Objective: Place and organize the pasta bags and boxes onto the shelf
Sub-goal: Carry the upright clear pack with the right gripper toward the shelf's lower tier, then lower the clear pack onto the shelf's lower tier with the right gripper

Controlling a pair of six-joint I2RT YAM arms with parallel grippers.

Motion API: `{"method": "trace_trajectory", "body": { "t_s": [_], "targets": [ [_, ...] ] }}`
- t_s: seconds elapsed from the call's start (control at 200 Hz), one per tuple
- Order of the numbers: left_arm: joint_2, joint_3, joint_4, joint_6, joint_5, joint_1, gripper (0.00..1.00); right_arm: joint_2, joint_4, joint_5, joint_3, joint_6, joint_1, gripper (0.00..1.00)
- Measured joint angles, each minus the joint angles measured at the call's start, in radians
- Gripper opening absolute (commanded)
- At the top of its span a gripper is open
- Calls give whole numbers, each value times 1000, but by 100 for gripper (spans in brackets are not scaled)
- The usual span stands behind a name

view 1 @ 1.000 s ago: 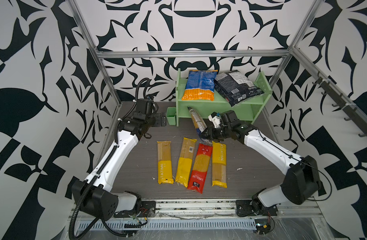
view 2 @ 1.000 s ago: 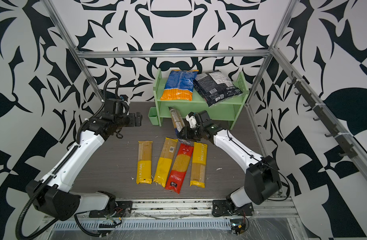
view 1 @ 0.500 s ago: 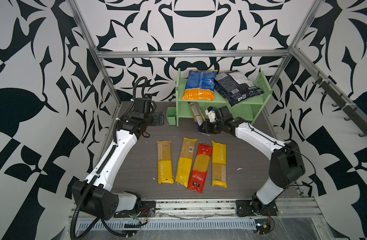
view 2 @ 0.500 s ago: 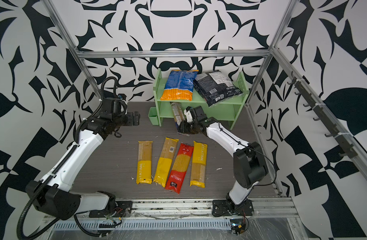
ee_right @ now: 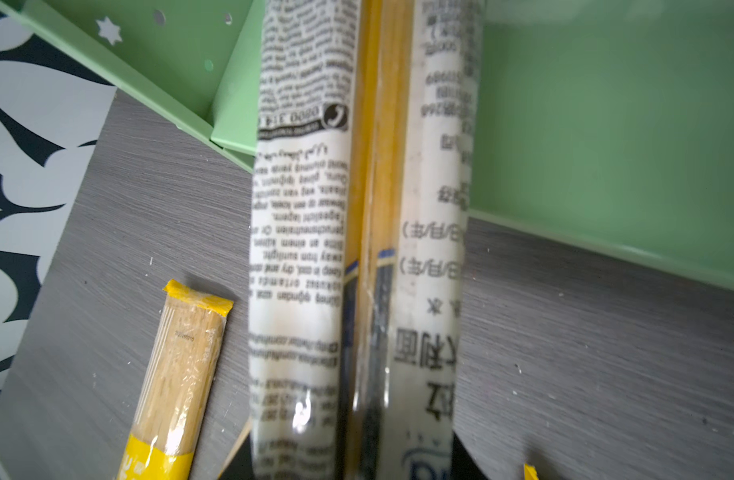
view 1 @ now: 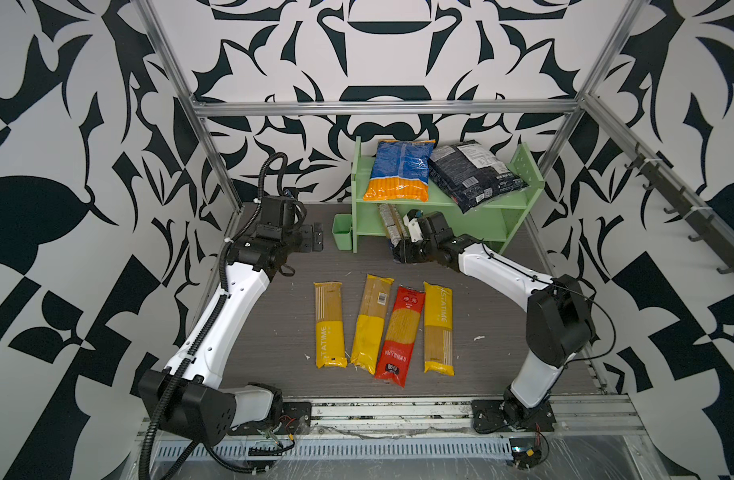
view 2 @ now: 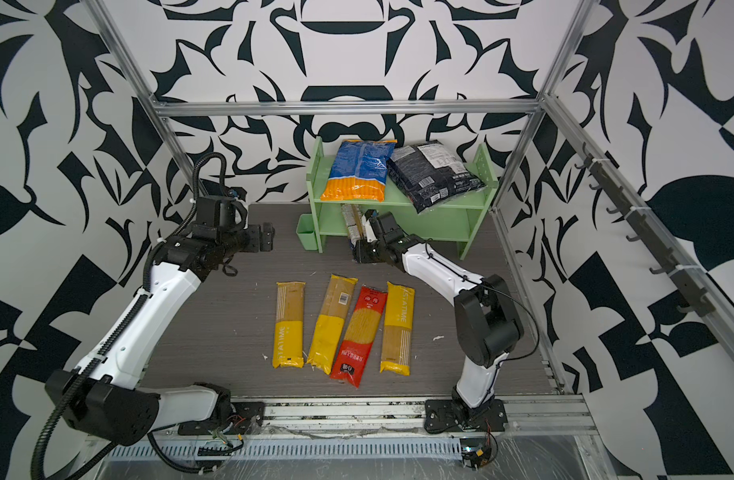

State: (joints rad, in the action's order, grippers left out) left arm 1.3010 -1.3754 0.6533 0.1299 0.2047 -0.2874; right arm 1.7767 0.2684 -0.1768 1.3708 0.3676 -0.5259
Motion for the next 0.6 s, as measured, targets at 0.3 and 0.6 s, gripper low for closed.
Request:
{"method": "trace_trajectory", "body": {
  "t_s": [0.3,0.6],
  "targets": [
    [-73,2,20,-12,0,7,99,84,5,81,104,-5,-41,0],
    [-102,4,29,-24,1,8,99,145,49,130,201,8,-57,0]
  ]
}}
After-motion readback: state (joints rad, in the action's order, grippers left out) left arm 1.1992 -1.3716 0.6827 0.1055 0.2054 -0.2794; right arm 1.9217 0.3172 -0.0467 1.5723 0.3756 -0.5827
